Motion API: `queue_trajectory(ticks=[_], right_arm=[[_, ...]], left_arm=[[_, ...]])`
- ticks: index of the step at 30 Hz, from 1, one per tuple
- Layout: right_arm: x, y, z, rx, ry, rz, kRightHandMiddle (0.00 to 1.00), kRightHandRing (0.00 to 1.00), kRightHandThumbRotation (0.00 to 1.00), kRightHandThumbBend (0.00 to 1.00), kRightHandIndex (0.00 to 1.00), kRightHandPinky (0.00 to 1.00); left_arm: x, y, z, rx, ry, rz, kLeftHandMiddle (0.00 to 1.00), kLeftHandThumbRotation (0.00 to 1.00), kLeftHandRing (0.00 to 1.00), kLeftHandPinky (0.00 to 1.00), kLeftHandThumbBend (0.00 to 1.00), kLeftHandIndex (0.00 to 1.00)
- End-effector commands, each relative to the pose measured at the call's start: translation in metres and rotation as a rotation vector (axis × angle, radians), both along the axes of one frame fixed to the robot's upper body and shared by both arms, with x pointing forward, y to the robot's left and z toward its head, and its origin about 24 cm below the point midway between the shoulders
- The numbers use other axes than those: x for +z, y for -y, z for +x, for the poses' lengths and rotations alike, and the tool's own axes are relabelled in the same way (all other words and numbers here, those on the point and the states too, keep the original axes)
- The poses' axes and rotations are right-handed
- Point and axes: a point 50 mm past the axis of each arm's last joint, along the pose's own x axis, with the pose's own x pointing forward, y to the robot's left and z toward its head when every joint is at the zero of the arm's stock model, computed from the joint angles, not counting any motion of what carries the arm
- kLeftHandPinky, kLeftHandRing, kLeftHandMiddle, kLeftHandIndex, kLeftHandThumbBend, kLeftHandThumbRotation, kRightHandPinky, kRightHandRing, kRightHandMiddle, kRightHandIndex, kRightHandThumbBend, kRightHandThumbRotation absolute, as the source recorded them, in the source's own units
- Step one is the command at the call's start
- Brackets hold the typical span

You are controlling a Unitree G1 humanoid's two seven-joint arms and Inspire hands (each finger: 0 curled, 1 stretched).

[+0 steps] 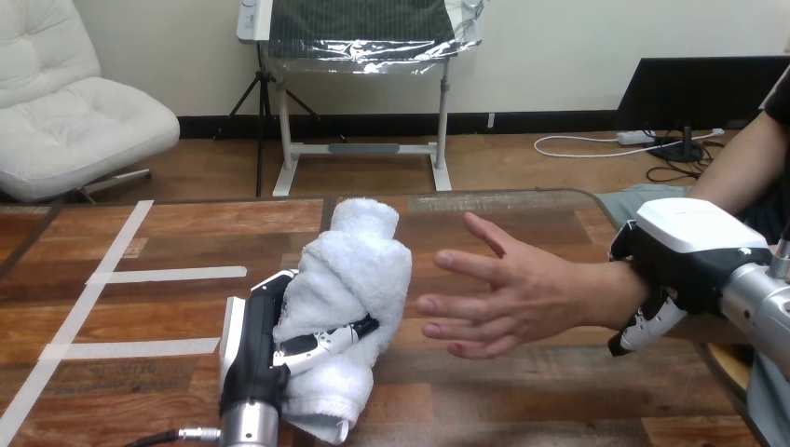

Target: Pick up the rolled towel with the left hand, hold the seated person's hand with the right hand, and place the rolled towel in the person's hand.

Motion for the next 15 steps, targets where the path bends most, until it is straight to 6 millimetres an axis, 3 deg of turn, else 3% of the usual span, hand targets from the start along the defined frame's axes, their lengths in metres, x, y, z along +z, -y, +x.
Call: queue_trajectory(ticks=[1,15], right_arm=[[0.044,-0.009,0.005,0.034,0.184,0.1,0.26,0.17,0.0,0.72,0.33,0.11],[0.052,-0.014,0.002,0.046,0.214,0.099,0.24,0.16,0.0,0.71,0.3,0.1]], left_arm=[[0.035,0.011,0.038,-0.061,0.122,0.046,0.42,0.04,0.35,0.29,0.63,0.51],[0.036,0.028,0.046,-0.097,0.095,0.063,0.43,0.04,0.37,0.31,0.64,0.51]])
